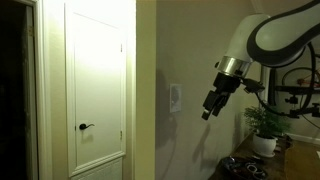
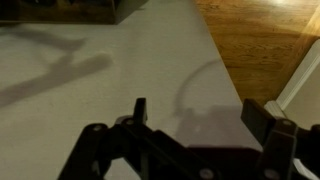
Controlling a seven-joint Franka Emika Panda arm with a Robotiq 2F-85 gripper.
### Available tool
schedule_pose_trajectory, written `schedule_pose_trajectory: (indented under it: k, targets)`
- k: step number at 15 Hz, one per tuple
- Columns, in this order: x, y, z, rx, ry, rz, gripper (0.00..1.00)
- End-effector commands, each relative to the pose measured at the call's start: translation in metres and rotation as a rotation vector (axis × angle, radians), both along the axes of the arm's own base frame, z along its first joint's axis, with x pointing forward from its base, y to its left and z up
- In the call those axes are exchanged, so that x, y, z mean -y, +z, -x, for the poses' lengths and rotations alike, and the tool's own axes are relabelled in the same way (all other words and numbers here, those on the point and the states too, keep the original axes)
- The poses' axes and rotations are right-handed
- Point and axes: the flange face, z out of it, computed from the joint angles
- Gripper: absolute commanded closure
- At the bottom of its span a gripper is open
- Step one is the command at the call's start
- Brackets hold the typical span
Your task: Turn off the light
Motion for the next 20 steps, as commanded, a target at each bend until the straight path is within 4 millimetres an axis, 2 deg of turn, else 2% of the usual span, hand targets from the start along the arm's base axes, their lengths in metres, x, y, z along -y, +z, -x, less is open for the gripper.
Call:
schedule_pose_trajectory:
  k: [1,3,10,14,16,20]
  targets:
    - [-0.003,0.008,-0.029,0.059,-0.01,-0.019,0.26]
    - [-0.003,0.011,-0.043,0.084,-0.008,-0.019,0.47]
    - [-0.004,0.023,-0.078,0.18,-0.014,-0.037,0.93]
    - [-0.007,0.026,-0.088,0.218,-0.026,-0.063,1.0]
    - [-0.008,0.025,-0.094,0.231,-0.035,-0.08,0.96]
    - [-0.01,0.023,-0.104,0.266,-0.044,-0.105,0.94]
